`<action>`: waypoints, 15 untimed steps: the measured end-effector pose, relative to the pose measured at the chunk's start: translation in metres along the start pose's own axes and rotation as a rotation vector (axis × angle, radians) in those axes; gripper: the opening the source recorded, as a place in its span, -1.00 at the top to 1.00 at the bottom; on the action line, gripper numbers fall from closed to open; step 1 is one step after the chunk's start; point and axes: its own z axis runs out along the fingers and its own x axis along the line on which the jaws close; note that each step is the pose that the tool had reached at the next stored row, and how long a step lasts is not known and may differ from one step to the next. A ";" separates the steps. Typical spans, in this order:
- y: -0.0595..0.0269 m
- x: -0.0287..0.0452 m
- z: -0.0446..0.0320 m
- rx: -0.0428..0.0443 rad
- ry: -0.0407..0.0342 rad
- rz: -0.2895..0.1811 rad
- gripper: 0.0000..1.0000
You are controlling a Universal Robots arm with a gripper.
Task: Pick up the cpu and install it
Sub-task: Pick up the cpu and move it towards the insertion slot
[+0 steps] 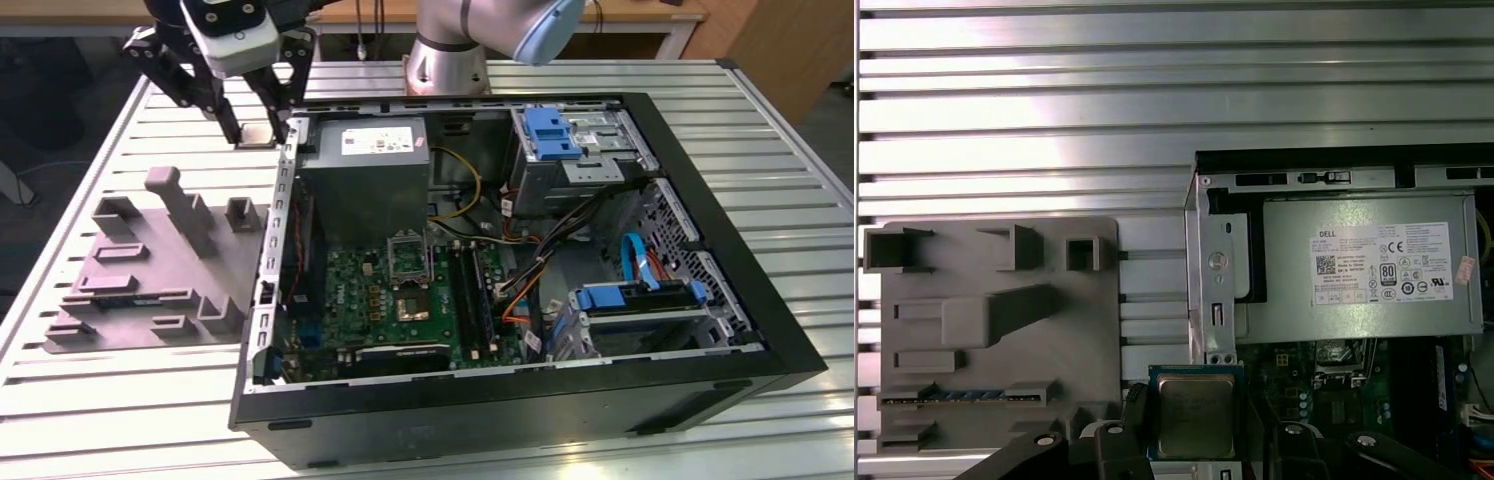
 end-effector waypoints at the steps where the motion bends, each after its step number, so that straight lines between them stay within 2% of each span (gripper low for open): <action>1: 0.0000 -0.0008 0.0000 0.0001 0.0001 0.000 0.06; 15: 0.0006 -0.0130 0.0001 0.0001 0.0000 0.000 0.06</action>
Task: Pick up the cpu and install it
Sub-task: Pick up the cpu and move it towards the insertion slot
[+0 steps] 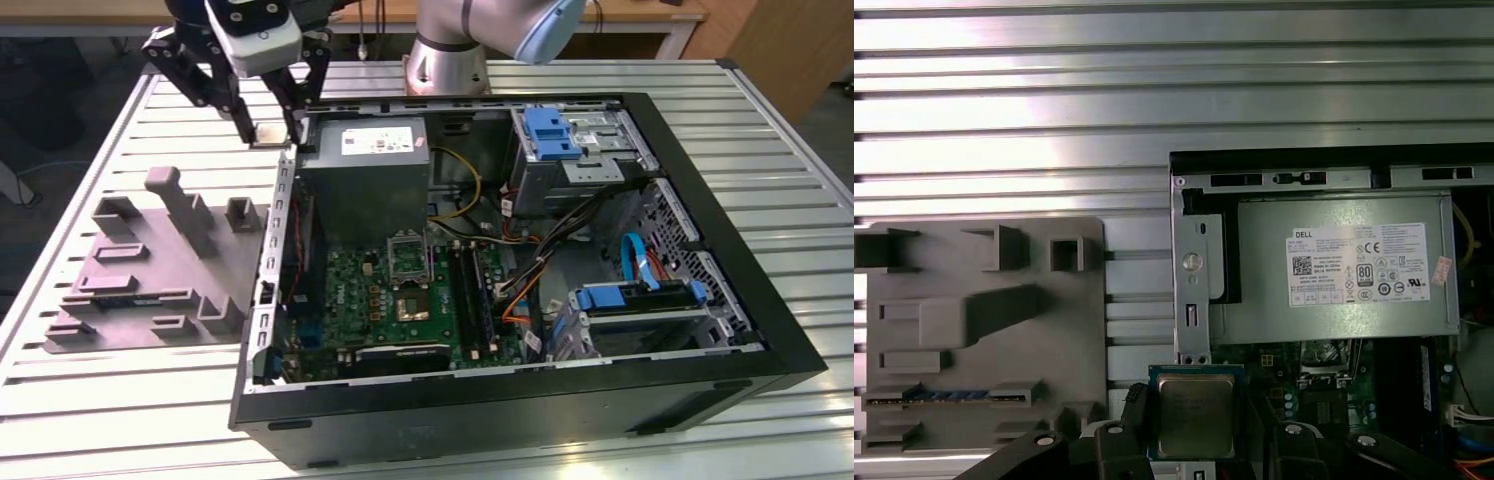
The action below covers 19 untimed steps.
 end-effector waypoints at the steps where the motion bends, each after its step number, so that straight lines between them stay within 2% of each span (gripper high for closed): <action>1: 0.0000 -0.0008 0.0000 -0.0001 0.0000 0.000 0.06; 14: 0.0006 -0.0125 0.0002 -0.0001 0.0000 0.000 0.06; 19: 0.0009 -0.0207 0.0002 0.0000 0.0001 0.000 0.06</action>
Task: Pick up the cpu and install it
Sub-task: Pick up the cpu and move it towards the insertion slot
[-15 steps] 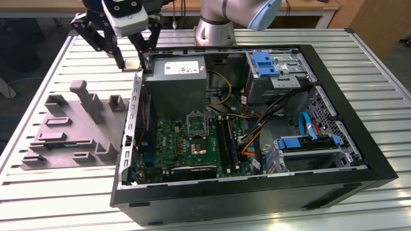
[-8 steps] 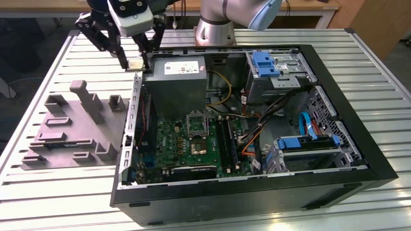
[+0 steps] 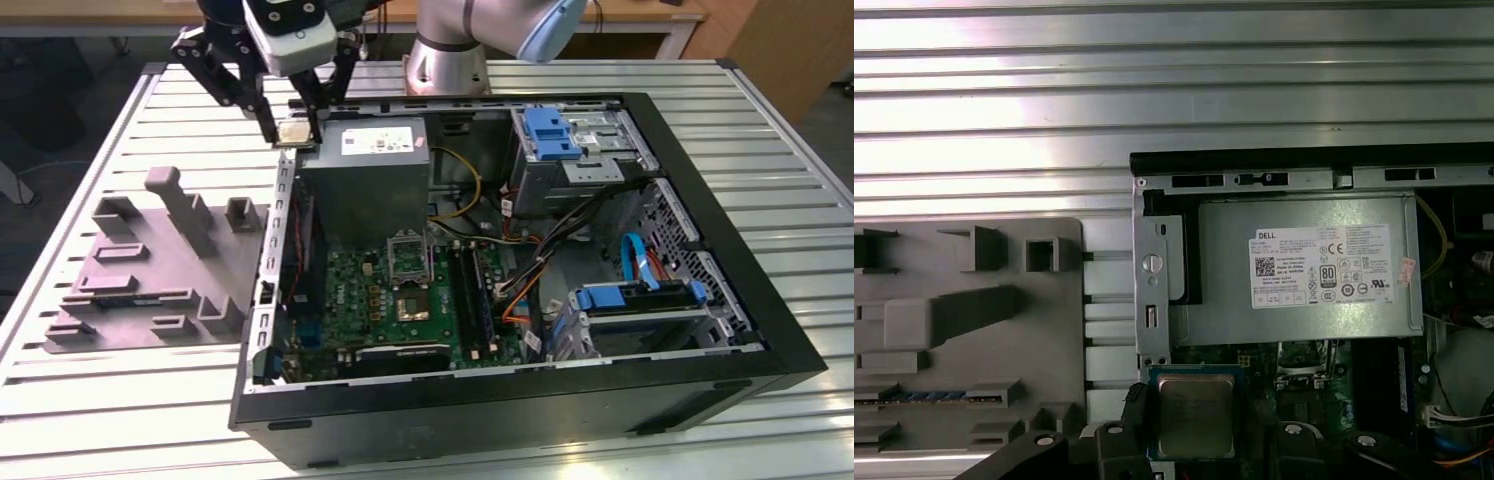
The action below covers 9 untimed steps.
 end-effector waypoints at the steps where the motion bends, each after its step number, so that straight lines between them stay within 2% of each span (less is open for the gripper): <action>1: 0.0001 -0.0012 0.0000 -0.0001 0.0000 0.000 0.06; 9: 0.0002 -0.0037 0.0000 -0.0001 0.0000 0.000 0.06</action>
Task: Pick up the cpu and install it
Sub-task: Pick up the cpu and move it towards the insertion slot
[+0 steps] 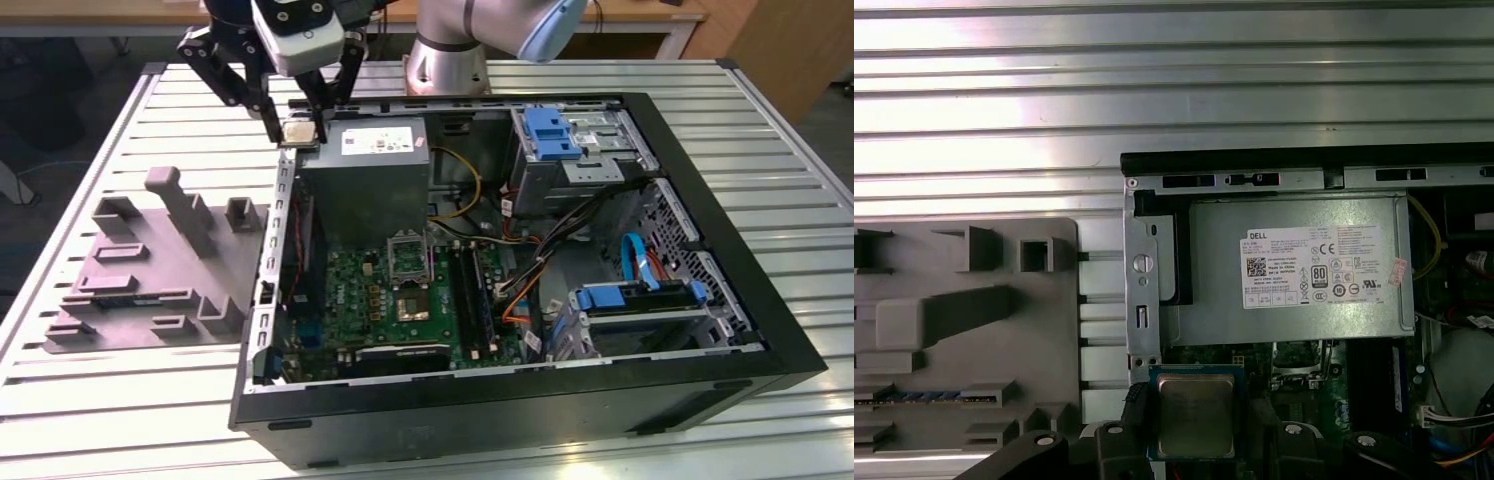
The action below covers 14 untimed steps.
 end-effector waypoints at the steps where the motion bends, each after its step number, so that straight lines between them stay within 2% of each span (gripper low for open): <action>1: 0.0000 0.0000 0.0000 0.0000 -0.0001 0.000 0.06; 8: 0.0001 -0.0016 0.0000 0.0001 0.0000 0.000 0.06; 14: 0.0006 -0.0129 0.0002 0.0000 0.0000 0.000 0.06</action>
